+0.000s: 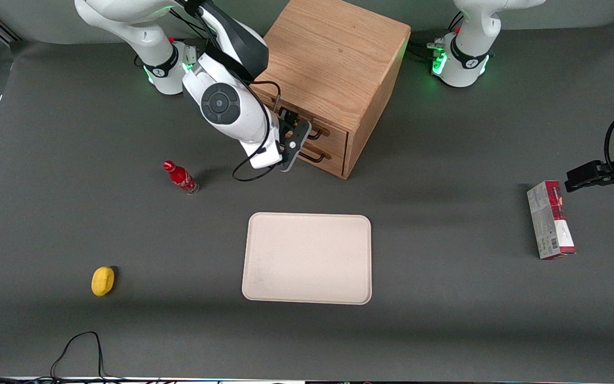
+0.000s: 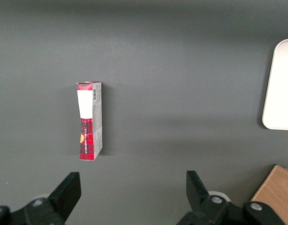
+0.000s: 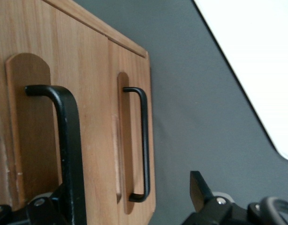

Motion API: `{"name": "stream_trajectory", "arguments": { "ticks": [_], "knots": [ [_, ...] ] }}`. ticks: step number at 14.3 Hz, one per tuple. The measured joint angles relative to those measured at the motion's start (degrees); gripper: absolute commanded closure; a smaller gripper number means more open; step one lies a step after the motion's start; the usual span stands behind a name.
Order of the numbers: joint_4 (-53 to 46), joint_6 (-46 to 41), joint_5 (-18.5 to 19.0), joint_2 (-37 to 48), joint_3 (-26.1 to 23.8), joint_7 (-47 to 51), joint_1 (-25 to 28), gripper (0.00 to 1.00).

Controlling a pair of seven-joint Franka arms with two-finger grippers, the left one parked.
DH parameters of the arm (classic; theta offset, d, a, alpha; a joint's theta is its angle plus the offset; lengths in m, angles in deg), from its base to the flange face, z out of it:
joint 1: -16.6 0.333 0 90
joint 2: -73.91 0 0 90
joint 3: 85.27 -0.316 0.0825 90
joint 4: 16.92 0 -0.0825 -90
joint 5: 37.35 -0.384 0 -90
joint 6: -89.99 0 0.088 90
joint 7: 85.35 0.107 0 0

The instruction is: Open upper drawer

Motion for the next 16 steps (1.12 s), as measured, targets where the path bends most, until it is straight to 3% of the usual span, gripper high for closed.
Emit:
{"name": "stream_trajectory", "arguments": {
  "ticks": [3,10,16],
  "knots": [
    [-1.7,0.3,3.9,-0.1,1.5,-0.4,-1.5,0.0],
    [-9.4,0.5,4.3,-3.8,13.1,-12.5,-2.5,0.0],
    [-15.2,0.0,4.3,-7.6,15.9,-13.2,-3.2,0.0]
  ]
}}
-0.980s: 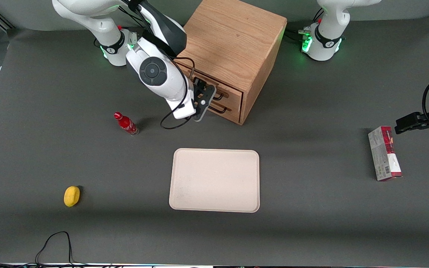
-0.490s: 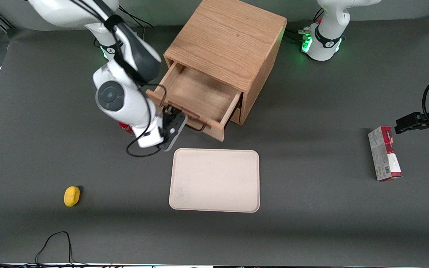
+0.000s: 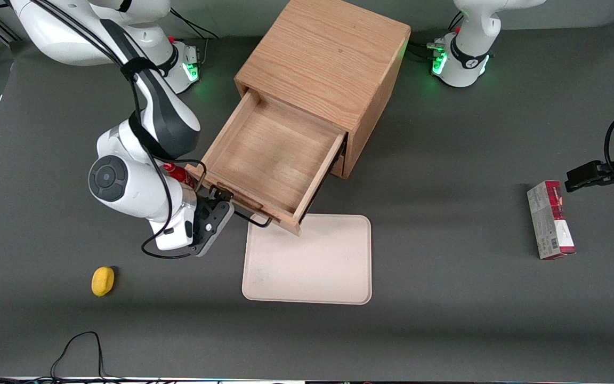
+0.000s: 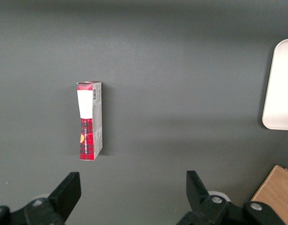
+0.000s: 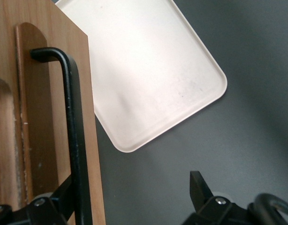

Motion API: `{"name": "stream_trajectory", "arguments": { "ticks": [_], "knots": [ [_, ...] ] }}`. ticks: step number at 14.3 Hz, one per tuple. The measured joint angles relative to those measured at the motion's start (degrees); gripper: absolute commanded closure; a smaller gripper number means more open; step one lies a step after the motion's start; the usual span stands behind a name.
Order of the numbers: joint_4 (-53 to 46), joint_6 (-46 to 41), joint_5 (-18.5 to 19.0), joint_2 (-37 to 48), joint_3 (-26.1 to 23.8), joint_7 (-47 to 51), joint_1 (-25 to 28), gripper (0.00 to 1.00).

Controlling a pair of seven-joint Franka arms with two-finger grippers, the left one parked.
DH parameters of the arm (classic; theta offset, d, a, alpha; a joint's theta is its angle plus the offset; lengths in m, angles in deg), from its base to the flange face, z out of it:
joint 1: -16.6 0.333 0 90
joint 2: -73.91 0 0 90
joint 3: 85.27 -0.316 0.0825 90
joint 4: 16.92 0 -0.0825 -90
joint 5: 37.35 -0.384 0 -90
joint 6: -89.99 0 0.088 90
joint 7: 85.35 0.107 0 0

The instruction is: Open upper drawer

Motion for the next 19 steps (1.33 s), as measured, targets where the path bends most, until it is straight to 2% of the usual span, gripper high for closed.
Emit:
{"name": "stream_trajectory", "arguments": {
  "ticks": [3,5,7,9,12,15,19],
  "knots": [
    [-2.4,-2.1,2.0,0.1,0.5,0.0,0.1,0.0],
    [-7.3,-4.9,4.1,0.5,1.2,0.1,0.1,0.0],
    [-11.6,-7.0,4.2,1.1,2.0,0.5,-0.4,0.0],
    [-12.9,-10.3,4.2,2.7,2.4,3.3,-0.9,0.0],
    [-13.1,-21.0,4.3,7.3,4.7,12.6,-0.9,0.0],
    [-7.8,-26.1,4.3,15.8,8.8,23.2,-1.0,0.0],
    [12.5,-19.5,3.8,31.8,13.0,36.1,-1.1,0.0]
  ]
}}
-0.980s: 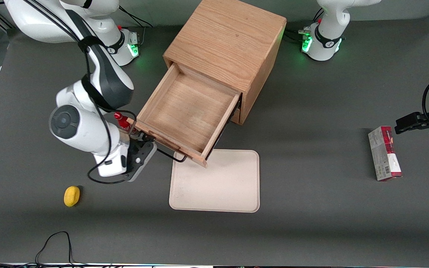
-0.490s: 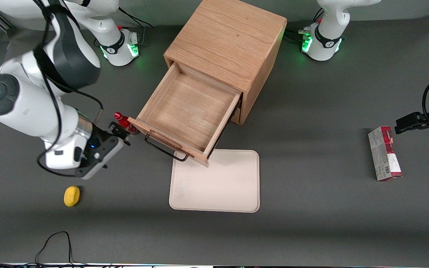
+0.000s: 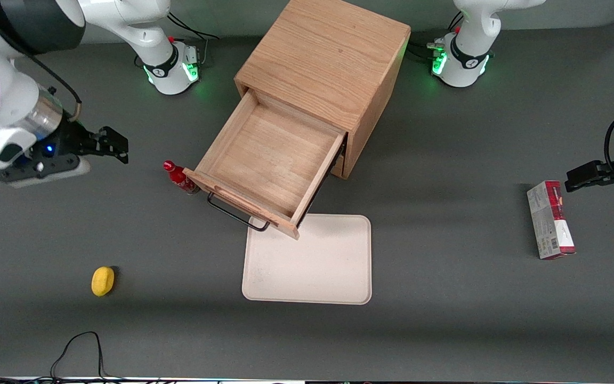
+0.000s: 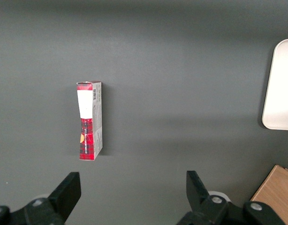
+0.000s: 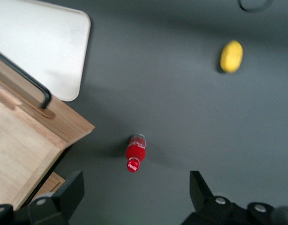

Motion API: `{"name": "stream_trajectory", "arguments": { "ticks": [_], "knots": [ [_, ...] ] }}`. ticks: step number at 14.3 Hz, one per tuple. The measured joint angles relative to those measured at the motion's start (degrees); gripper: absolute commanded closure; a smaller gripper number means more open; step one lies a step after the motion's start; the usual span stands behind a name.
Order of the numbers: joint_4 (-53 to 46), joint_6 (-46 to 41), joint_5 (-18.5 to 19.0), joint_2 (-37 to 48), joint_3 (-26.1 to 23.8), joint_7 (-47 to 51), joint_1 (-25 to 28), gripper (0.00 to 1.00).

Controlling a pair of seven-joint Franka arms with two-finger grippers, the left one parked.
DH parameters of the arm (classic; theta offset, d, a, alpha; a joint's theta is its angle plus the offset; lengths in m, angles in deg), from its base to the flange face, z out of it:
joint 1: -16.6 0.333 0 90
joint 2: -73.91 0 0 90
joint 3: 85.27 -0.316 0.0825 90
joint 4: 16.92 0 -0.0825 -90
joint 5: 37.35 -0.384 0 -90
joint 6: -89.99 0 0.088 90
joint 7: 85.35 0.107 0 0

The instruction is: Open upper drawer

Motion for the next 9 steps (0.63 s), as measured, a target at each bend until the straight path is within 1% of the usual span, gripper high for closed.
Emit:
{"name": "stream_trajectory", "arguments": {
  "ticks": [2,3,5,9],
  "knots": [
    [8.6,2.1,-0.1,6.9,1.2,1.8,0.0,0.0],
    [11.2,2.3,-0.1,9.5,1.7,2.1,0.0,0.0],
    [13.2,1.9,-0.4,11.8,2.8,2.3,0.0,0.0],
    [13.1,1.0,-0.9,11.9,4.0,2.0,-0.1,0.0]
  ]
}}
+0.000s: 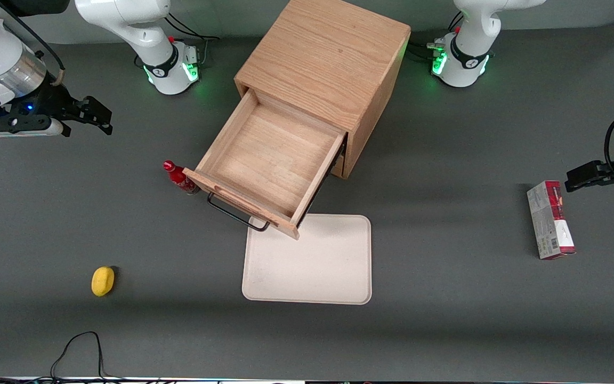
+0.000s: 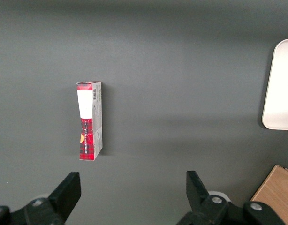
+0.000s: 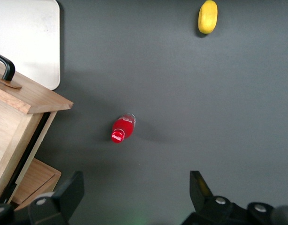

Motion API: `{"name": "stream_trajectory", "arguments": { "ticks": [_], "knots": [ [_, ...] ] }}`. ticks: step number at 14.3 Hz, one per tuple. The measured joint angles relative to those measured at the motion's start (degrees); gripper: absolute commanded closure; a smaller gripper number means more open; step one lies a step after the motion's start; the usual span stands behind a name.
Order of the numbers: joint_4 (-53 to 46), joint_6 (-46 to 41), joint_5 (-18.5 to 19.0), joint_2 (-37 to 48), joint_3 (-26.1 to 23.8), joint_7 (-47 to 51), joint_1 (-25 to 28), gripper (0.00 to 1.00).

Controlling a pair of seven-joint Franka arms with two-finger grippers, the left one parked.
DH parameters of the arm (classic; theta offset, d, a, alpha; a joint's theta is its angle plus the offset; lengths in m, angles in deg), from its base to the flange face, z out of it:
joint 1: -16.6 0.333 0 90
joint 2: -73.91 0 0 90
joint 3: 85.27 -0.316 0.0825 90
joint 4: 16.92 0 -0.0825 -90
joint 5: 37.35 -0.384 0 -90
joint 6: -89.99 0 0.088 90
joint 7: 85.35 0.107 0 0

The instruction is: Open upper drawer

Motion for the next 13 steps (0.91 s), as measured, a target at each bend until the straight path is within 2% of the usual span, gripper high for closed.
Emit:
{"name": "stream_trajectory", "arguments": {
  "ticks": [13],
  "knots": [
    [-0.8,-0.8,-2.5,-0.1,2.8,0.0,0.0,0.0]
  ]
}}
